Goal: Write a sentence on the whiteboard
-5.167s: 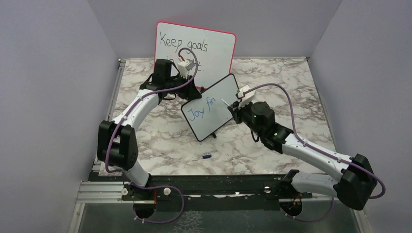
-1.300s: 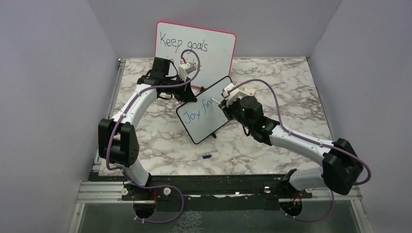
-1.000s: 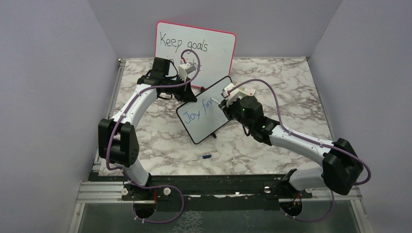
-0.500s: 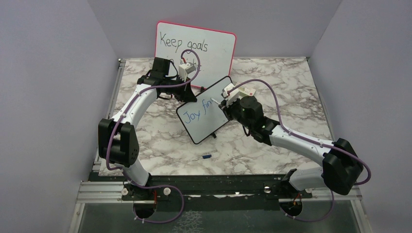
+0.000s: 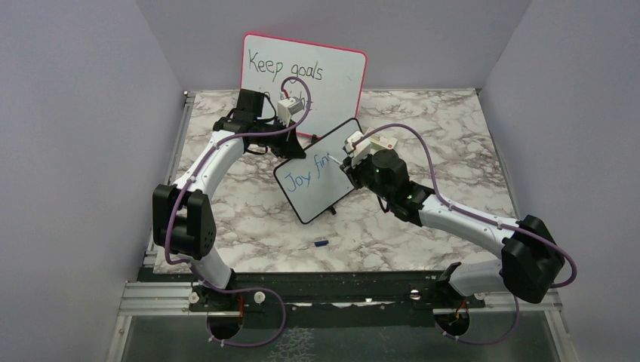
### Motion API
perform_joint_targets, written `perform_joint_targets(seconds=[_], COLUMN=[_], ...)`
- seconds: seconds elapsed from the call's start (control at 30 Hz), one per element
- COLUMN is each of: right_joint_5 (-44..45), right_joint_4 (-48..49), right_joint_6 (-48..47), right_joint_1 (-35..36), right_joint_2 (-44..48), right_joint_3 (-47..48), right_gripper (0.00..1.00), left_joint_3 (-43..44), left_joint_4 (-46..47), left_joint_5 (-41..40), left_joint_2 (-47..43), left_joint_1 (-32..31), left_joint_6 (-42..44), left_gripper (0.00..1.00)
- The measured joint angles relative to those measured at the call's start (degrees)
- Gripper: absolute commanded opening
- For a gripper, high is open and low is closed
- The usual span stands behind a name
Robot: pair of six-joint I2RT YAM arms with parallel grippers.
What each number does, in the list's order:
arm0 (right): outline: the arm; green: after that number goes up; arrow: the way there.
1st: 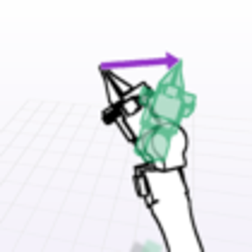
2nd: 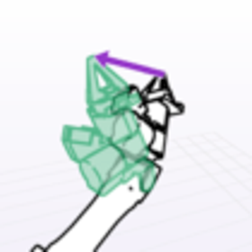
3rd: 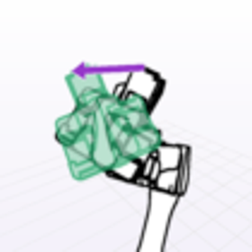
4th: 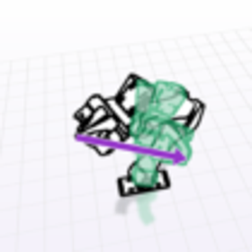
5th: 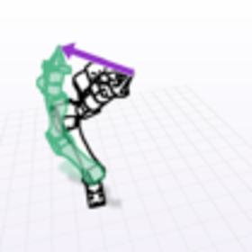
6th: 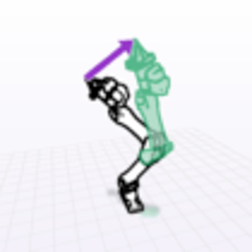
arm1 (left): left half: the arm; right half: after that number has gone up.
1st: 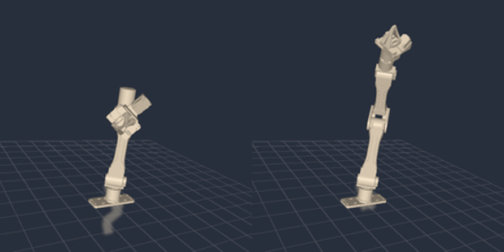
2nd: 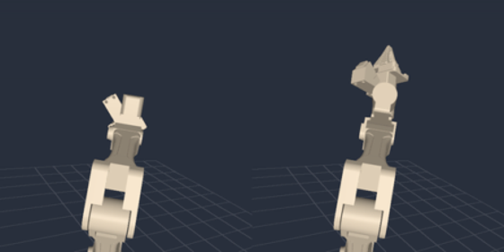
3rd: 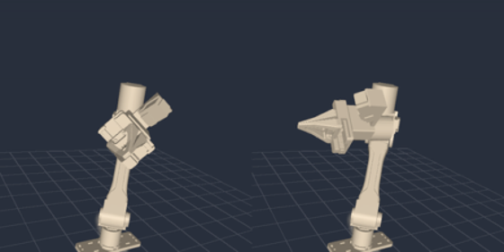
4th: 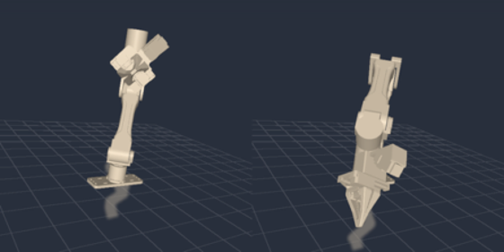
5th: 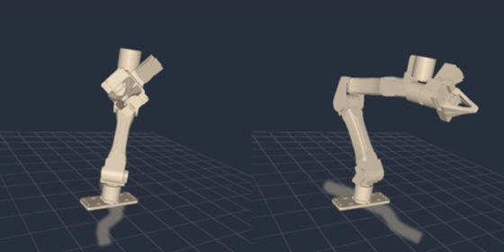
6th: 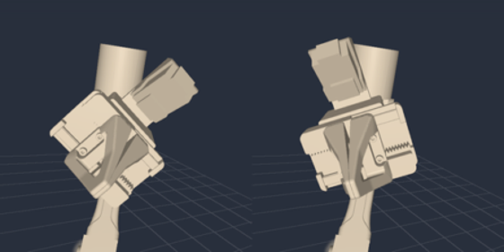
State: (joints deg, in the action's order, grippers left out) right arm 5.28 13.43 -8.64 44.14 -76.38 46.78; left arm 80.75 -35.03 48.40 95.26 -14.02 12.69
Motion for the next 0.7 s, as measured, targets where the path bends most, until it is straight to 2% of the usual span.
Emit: perform_joint_targets(seconds=[0.7], right_joint_5=[0.02], right_joint_4=[-3.21], right_joint_6=[0.04], right_joint_1=[0.0], right_joint_2=[0.66], right_joint_3=[-0.02], right_gripper=[0.01], left_joint_3=[0.0], left_joint_4=[0.0], left_joint_5=[0.0], left_joint_2=[0.0], left_joint_1=[-0.04], left_joint_6=[-0.02], left_gripper=[0.0])
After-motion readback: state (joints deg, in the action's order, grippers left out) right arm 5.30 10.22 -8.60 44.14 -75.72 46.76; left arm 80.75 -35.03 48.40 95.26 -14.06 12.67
